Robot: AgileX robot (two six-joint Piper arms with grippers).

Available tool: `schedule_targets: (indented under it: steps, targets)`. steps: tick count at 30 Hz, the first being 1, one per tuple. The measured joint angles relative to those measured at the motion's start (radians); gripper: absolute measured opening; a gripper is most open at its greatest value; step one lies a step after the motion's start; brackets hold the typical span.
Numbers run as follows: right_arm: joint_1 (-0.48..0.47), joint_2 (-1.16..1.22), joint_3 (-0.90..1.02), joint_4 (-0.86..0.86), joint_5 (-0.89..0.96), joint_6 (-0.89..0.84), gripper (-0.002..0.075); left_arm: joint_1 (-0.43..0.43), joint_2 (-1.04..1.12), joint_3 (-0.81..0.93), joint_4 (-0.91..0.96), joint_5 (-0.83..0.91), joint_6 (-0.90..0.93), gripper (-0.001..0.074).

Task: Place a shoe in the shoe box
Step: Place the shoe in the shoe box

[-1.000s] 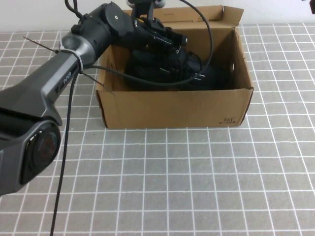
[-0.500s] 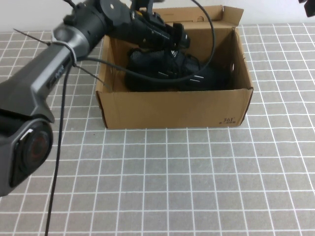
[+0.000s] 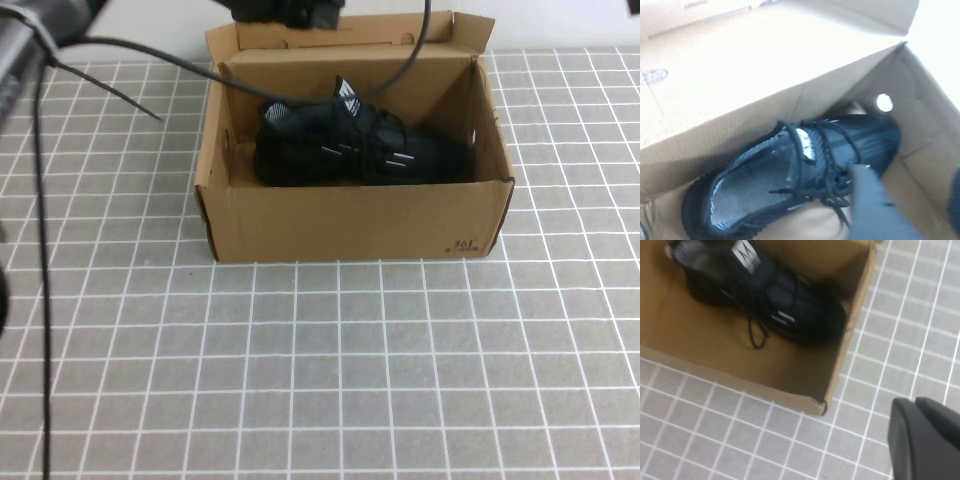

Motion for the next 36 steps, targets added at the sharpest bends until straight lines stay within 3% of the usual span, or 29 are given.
schedule_targets:
  steps: [2, 4, 7, 20, 26, 31, 36]
  targets:
    - [0.000, -0.045, 0.002, 0.008, 0.000, -0.002, -0.0016, 0.000, -0.040, 0.000, 0.001, 0.035, -0.002, 0.0161]
    - [0.000, -0.098, 0.019, 0.012, 0.000, -0.002, -0.0016, 0.000, -0.077, 0.000, 0.001, 0.068, 0.012, 0.0073]
    - [0.000, -0.199, 0.082, 0.015, 0.000, -0.002, -0.0016, 0.000, -0.121, 0.000, 0.001, 0.111, 0.036, 0.0022]
    - [0.000, -0.824, 0.563, 0.005, -0.003, 0.024, -0.0016, 0.000, -0.402, 0.000, 0.128, 0.253, 0.034, 0.0000]
    - [0.000, -1.090, 0.753, 0.005, -0.055, 0.024, -0.0016, 0.000, -0.598, 0.068, 0.135, 0.230, -0.009, 0.0000]
    - [0.000, -1.244, 0.916, 0.005, -0.122, 0.024, -0.0016, 0.000, -0.793, 0.305, 0.153, 0.106, -0.023, 0.0000]
    - [0.000, -1.335, 1.076, 0.011, -0.344, 0.007, -0.0016, 0.000, -1.046, 0.681, 0.166, -0.121, -0.024, 0.0000]
